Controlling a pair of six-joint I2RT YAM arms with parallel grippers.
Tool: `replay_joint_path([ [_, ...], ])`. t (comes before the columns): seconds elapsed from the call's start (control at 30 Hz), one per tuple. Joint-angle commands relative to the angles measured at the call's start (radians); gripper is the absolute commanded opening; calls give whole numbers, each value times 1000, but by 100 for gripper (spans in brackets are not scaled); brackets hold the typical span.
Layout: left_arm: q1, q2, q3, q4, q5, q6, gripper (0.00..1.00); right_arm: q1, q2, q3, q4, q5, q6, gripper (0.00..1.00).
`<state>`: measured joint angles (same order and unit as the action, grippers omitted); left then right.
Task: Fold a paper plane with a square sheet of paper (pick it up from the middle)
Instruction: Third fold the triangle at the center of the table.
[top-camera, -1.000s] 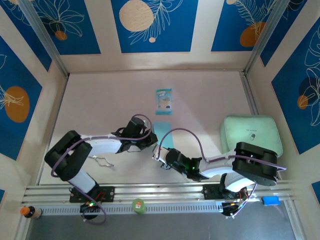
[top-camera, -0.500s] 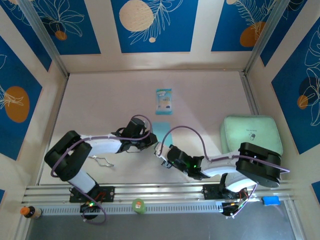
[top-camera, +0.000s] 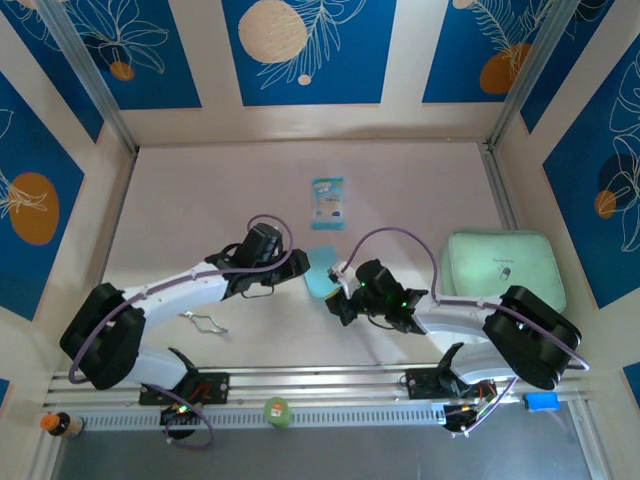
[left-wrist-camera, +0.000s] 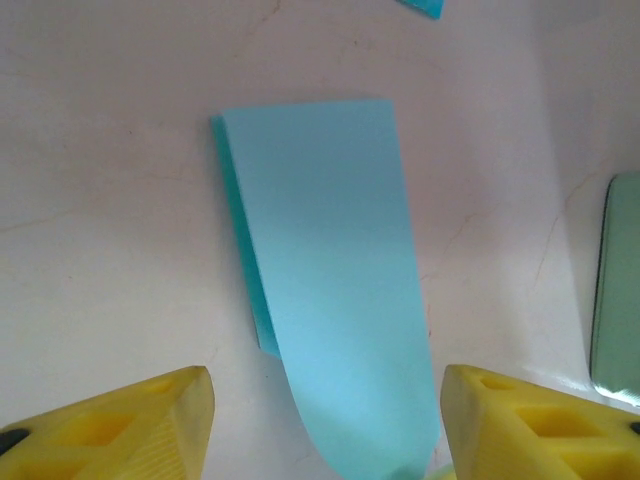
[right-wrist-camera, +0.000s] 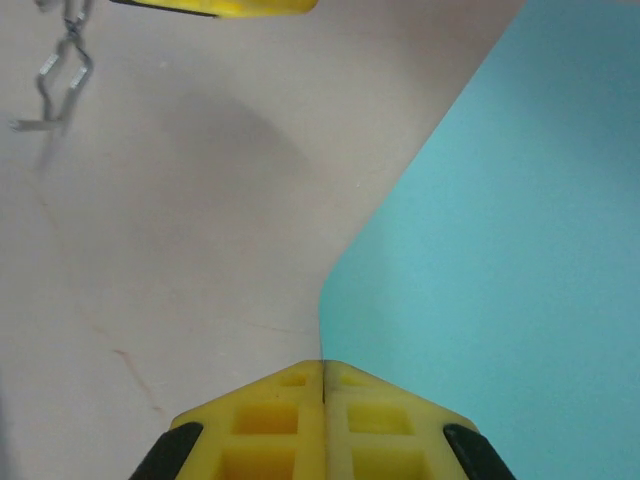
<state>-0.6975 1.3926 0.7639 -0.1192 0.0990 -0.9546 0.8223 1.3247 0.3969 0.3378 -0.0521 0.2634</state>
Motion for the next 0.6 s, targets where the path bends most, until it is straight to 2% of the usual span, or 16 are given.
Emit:
replay_joint_path([
  [0.0, 13, 12, 37, -43, 7, 57, 57, -45, 0, 49, -66, -217, 98, 0],
  [0.27, 23, 120, 135, -1, 122, 126, 36, -60, 51, 116, -133, -323, 126, 0],
  [0.47, 32, 245, 238, -22, 178, 168, 22, -42, 94, 128, -122, -297, 122, 0],
  [0.57, 36, 306, 269, -9, 211, 178, 20, -37, 108, 126, -110, -283, 126, 0],
])
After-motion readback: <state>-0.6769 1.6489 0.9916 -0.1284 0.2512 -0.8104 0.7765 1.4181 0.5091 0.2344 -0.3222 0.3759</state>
